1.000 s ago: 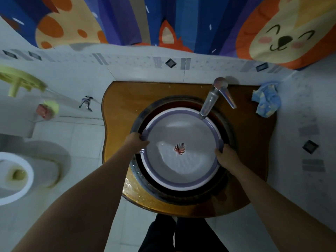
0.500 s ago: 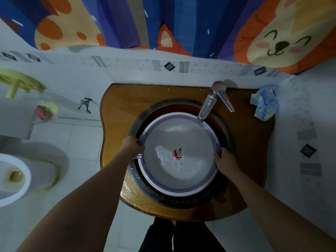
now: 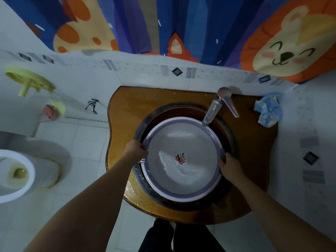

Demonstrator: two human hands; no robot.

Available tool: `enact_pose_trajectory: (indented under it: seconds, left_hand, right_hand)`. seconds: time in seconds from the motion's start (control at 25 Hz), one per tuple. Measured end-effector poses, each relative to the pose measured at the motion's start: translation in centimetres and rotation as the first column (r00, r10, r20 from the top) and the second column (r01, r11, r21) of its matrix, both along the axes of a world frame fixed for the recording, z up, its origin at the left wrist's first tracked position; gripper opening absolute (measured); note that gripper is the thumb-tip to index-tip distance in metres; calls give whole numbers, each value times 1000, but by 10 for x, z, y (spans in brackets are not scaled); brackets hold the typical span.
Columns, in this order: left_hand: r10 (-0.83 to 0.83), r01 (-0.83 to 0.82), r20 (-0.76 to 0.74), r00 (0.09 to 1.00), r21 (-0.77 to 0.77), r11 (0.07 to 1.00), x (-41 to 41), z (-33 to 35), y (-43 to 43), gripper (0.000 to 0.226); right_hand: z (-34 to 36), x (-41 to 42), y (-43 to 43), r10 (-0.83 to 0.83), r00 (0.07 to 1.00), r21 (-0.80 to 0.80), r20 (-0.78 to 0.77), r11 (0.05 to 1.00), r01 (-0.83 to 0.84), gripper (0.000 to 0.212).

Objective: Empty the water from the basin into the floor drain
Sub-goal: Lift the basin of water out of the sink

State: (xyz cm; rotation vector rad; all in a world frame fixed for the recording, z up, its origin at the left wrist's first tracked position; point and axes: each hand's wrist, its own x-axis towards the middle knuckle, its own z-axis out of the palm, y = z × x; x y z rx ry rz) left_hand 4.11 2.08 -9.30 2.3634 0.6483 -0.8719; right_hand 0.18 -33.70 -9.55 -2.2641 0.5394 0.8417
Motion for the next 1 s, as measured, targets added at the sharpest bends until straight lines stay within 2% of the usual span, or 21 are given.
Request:
enact_pose_trajectory:
  seconds: [0.44, 0.64, 1.0]
  left_hand:
    - [10, -9, 25, 1000, -6, 1000, 0, 24, 1, 21]
    - [-7, 7, 38, 999, 8, 1000, -1, 37, 6, 13]
    - [20, -21, 40, 999, 35, 999, -9, 60, 21, 18]
  right_hand:
    - [17, -8, -4, 7, 999, 33, 45, 999, -9, 21]
    - [31, -5, -2, -1, 998, 50, 62, 999, -2, 17]
    - [50, -12, 17, 52, 986, 59, 157, 996, -62, 25]
